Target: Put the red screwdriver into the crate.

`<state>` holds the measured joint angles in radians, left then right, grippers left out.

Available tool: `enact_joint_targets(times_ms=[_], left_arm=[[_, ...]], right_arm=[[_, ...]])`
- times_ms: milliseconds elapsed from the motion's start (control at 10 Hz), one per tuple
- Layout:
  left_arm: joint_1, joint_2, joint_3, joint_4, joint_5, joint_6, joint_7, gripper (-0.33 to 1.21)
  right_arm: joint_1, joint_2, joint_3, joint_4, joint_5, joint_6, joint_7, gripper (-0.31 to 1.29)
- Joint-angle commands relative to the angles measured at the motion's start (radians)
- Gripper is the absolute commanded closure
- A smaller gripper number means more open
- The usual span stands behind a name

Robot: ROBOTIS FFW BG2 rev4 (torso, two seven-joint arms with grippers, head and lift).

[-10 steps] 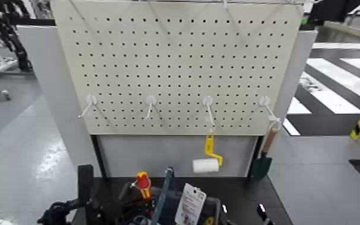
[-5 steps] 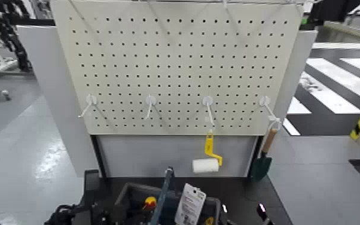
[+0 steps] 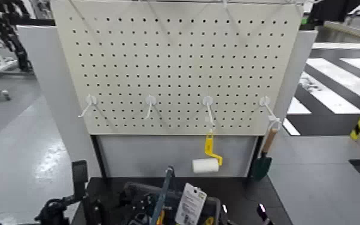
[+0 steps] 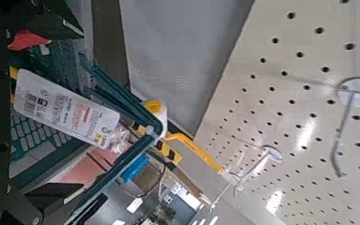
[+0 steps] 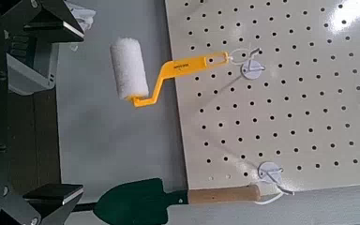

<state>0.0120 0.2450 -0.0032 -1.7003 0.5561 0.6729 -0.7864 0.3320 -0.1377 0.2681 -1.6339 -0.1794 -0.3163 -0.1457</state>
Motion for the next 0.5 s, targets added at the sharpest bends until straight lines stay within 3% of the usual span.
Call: enact_joint_targets(times_ms=[100,300,500], left_arm=[[0.025,-0.004,0.017,-0.055,-0.051,-0.124,0.052,0.13],[0.082,-0.015,0.012,-0.114,-0.122,-0.282,0.171,0.13],[0.171,-0.029,-0.011,-0.134,-0.127,-0.461,0.355,0.13]], right_arm=[[0.001,0.0,-0.001,-0.001,0.0,0.0,0.0,0.16],[0.004,0.001,-0.003,-0.003,0.0,0.0,0.0,0.16],[0.006,0.003,-0.006,-0.004,0.0,0.0,0.0,0.16]])
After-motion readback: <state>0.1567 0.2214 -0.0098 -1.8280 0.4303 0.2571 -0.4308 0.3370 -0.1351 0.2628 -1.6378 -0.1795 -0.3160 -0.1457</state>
